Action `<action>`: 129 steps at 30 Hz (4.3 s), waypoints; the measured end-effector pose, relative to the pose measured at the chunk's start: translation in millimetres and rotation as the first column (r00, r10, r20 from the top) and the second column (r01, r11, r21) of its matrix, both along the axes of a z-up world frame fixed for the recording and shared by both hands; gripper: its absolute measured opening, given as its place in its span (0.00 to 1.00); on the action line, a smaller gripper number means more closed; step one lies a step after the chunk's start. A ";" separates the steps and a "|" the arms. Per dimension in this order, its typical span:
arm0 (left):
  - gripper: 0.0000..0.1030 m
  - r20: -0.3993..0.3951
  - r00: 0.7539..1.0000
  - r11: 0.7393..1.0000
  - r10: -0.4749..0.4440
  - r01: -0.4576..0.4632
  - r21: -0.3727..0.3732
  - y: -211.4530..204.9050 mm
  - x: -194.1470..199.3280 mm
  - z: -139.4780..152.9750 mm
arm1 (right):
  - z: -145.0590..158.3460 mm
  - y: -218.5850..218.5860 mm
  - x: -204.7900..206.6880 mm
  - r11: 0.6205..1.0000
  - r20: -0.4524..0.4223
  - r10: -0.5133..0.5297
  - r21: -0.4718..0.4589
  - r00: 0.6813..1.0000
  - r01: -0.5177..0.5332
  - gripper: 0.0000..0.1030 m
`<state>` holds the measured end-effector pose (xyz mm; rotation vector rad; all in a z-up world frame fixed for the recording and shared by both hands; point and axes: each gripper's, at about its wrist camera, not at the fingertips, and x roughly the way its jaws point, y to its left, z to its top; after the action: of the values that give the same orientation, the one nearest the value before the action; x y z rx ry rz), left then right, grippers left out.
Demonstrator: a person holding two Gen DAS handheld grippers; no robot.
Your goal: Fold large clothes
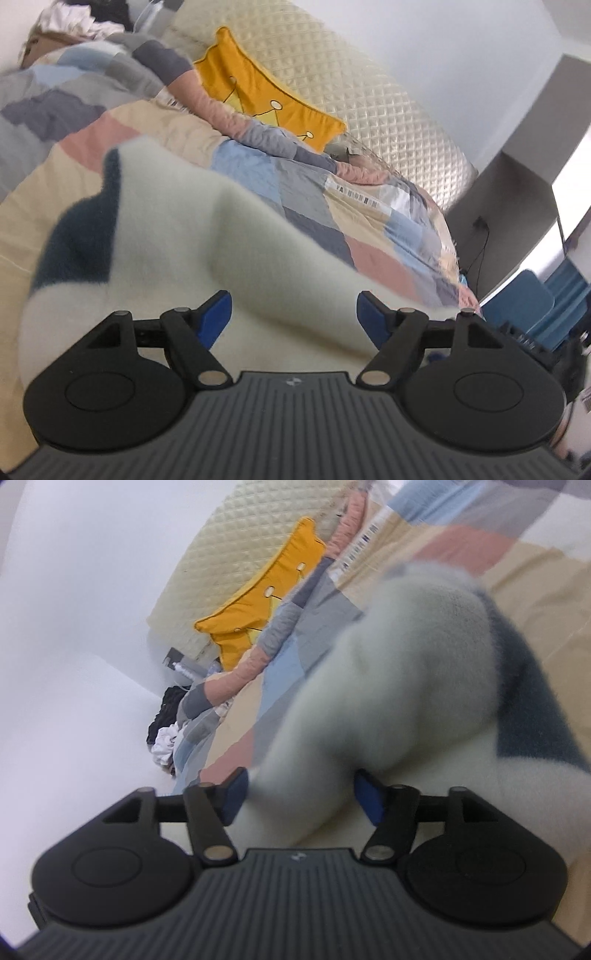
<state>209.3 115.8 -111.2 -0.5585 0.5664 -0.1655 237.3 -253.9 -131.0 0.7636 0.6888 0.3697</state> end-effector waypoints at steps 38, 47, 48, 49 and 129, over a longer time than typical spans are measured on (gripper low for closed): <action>0.76 -0.113 0.991 0.933 0.073 -0.027 0.359 -28.0 71.4 -30.9 | -19.1 47.9 47.1 0.801 0.078 0.091 -0.598 0.993 -0.026 0.62; 0.76 -0.078 0.996 0.937 0.050 -0.020 0.348 -45.7 5.0 -9.2 | 9.4 40.1 -5.6 0.815 0.127 0.071 -0.579 0.989 0.016 0.62; 0.76 -0.080 0.995 0.937 0.054 -0.023 0.349 -46.4 0.4 -8.5 | 11.3 42.1 -11.7 0.804 0.126 0.072 -0.594 0.989 0.017 0.62; 0.76 -0.080 0.995 0.936 0.059 -0.028 0.352 -47.1 -4.1 -8.6 | 11.7 43.9 -15.8 0.793 0.123 0.072 -0.609 0.990 0.018 0.62; 0.57 -0.381 0.870 0.738 0.314 -0.476 -0.478 43.3 -9.0 -104.6 | -83.2 1.2 -20.5 0.900 -0.343 -0.220 0.291 0.913 0.326 0.83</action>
<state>200.3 159.1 -215.8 -1.2879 0.6555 0.1752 216.7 -252.6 -214.2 1.2551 0.7997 0.1092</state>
